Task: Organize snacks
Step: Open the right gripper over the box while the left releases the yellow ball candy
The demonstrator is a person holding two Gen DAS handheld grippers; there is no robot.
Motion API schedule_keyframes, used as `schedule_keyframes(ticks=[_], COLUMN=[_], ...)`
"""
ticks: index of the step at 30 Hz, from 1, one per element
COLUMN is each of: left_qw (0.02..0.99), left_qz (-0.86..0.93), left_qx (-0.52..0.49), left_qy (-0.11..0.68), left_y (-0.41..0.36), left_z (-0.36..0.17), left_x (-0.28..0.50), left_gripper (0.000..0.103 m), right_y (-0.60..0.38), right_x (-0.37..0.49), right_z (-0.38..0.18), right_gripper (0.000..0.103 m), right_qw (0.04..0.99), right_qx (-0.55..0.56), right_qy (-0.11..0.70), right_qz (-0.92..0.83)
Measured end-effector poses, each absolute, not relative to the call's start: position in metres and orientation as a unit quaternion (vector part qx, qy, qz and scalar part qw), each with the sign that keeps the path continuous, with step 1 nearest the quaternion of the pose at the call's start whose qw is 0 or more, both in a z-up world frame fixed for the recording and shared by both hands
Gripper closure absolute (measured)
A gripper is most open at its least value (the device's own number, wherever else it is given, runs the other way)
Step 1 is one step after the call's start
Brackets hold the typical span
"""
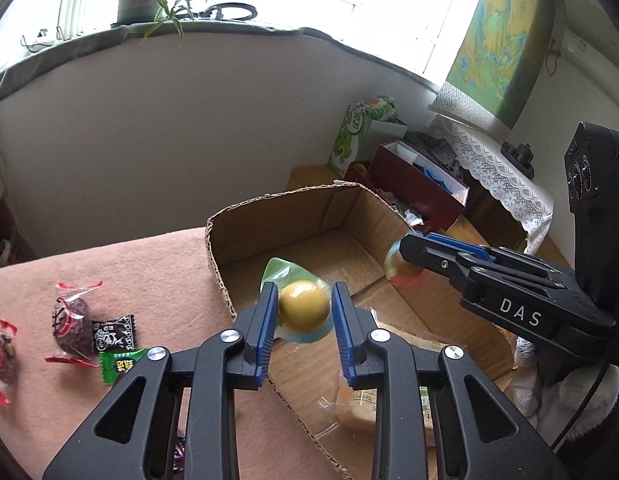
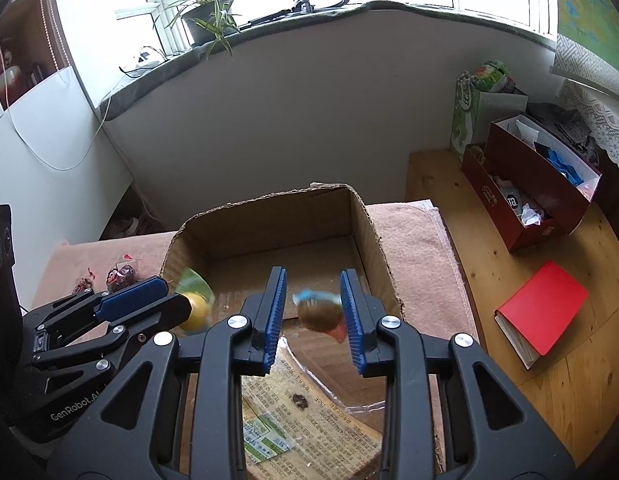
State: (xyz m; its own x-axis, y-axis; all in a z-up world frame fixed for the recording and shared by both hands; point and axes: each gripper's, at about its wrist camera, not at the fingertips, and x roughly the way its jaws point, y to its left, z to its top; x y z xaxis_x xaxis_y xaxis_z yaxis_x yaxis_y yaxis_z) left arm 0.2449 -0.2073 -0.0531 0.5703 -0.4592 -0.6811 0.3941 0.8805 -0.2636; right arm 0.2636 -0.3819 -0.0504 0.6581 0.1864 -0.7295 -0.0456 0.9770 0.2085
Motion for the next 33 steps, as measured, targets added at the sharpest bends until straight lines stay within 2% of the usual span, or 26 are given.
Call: schedule_keyframes(ticks=[1,3,17,33], left_qw=[0.885,0.885,0.892,0.911], left_qz=[-0.241,-0.241,-0.240,-0.216], left_qx=[-0.041,-0.041,-0.055,-0.086], left_qy=[0.396,0.395,0.380,0.340], left_y=[-0.207,-0.206,-0.189,-0.118], left_z=[-0.053,-0.052,-0.035,-0.002], left_x=[0.245,0.245,0.229,0.172], left_gripper=[0.066,0.063,0.063,0.063], right_y=[-0.382,-0.382,-0.381,-0.332], right_x=[0.263,0.261,0.235,0.157], right_z=[-0.050,-0.047,-0.023,0.023], right_gripper=[0.056,0.050,0.050,0.050], right_qw=[0.907,0.910,0.918,0.933], right_qx=[0.086,0.085,0.087,0.067], right_qy=[0.407,0.402,0.383,0.340], right_qz=[0.061,0.059,0.058,0.095])
